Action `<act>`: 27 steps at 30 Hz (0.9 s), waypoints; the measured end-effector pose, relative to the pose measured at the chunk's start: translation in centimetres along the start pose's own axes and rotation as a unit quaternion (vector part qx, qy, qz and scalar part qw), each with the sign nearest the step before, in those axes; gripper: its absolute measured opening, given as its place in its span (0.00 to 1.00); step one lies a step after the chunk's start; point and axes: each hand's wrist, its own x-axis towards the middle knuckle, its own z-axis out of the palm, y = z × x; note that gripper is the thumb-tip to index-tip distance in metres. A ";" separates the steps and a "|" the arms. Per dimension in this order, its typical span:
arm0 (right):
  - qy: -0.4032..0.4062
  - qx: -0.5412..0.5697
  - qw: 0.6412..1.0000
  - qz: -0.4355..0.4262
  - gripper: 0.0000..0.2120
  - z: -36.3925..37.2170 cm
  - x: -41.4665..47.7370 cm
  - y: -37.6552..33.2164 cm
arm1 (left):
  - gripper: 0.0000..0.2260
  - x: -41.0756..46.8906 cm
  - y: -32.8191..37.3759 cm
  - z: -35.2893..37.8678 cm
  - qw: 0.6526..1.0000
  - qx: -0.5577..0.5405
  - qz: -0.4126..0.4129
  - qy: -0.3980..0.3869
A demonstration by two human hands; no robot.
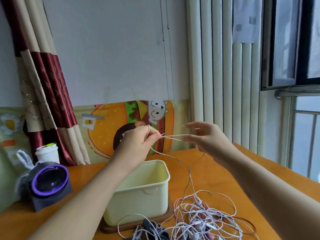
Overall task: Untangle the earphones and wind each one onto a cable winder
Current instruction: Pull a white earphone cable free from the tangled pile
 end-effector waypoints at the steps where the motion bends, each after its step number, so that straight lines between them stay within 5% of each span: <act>1: 0.025 -0.067 0.997 -0.015 0.15 0.0 0.0 0.3 | 0.09 0.0 -0.2 -0.1 1.000 -0.010 -0.008 -0.007; 4: 0.051 -0.107 0.993 -0.014 0.19 -0.2 0.2 1.2 | 0.11 0.0 -0.4 -0.6 0.998 -0.053 -0.031 -0.019; 7: 0.055 -0.105 0.992 -0.033 0.11 0.4 0.3 1.6 | 0.12 -0.1 -0.7 -0.4 0.994 -0.092 -0.059 -0.023; 10: 0.034 0.010 0.999 -0.005 0.06 1.2 0.1 1.8 | 0.14 -0.6 -1.0 0.3 0.977 -0.164 -0.133 -0.027; 12: 0.005 0.135 0.989 0.065 0.08 1.1 -0.3 2.0 | 0.14 -1.0 -1.4 0.8 0.938 -0.281 -0.203 -0.025; 16: -0.088 0.274 0.941 0.176 0.12 1.1 -0.9 2.5 | 0.15 -1.5 -1.4 1.1 0.803 -0.525 -0.282 -0.024; 19: -0.134 0.196 0.957 0.168 0.12 1.0 -1.2 3.3 | 0.15 -1.5 -1.1 0.8 0.743 -0.603 -0.291 0.006; 22: -0.152 0.102 0.973 0.139 0.11 0.2 -1.4 3.3 | 0.16 -1.1 -1.2 -0.2 0.740 -0.609 -0.283 0.033; 27: -0.056 -0.094 0.994 0.019 0.10 -0.4 -1.0 2.5 | 0.15 -0.1 -1.8 -1.6 0.743 -0.609 -0.272 0.062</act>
